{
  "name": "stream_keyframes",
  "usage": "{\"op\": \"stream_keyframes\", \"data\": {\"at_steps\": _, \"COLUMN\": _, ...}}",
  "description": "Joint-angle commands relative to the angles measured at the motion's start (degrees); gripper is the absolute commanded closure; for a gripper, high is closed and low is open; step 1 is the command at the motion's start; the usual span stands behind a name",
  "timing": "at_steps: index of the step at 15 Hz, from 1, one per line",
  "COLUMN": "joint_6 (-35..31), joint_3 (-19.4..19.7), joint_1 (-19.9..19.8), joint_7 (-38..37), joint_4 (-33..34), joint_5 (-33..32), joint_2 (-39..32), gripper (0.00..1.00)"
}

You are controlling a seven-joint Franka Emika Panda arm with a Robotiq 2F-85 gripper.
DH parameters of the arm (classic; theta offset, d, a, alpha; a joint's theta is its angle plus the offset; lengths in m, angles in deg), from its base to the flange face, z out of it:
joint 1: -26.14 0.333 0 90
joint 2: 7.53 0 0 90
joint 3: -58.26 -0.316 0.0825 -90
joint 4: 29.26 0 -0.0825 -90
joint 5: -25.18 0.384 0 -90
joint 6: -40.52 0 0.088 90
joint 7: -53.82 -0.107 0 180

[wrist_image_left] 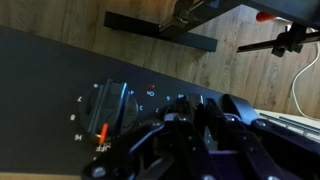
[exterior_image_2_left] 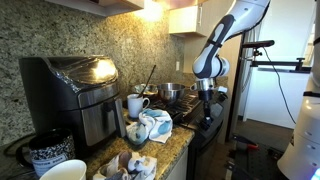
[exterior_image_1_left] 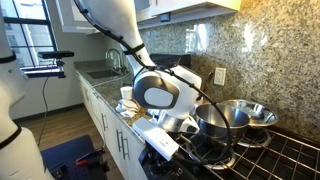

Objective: Twist the first knob on the stove

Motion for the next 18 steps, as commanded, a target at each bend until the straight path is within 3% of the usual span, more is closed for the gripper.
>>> {"op": "stream_keyframes", "data": {"at_steps": 1, "joint_6": -6.0, "joint_3": -2.9, "joint_1": 1.2, "joint_7": 1.1, "joint_4": -2.8, "joint_5": 5.0, "joint_2": -2.8, "gripper": 0.92}}
{"op": "stream_keyframes", "data": {"at_steps": 11, "joint_6": -8.3, "joint_3": -3.6, "joint_1": 2.0, "joint_7": 0.7, "joint_4": -3.8, "joint_5": 5.1, "joint_2": -3.8, "gripper": 0.92}}
{"op": "stream_keyframes", "data": {"at_steps": 18, "joint_6": -8.5, "joint_3": -3.3, "joint_1": 2.5, "joint_7": -0.4, "joint_4": -3.5, "joint_5": 1.6, "joint_2": -4.5, "gripper": 0.92}}
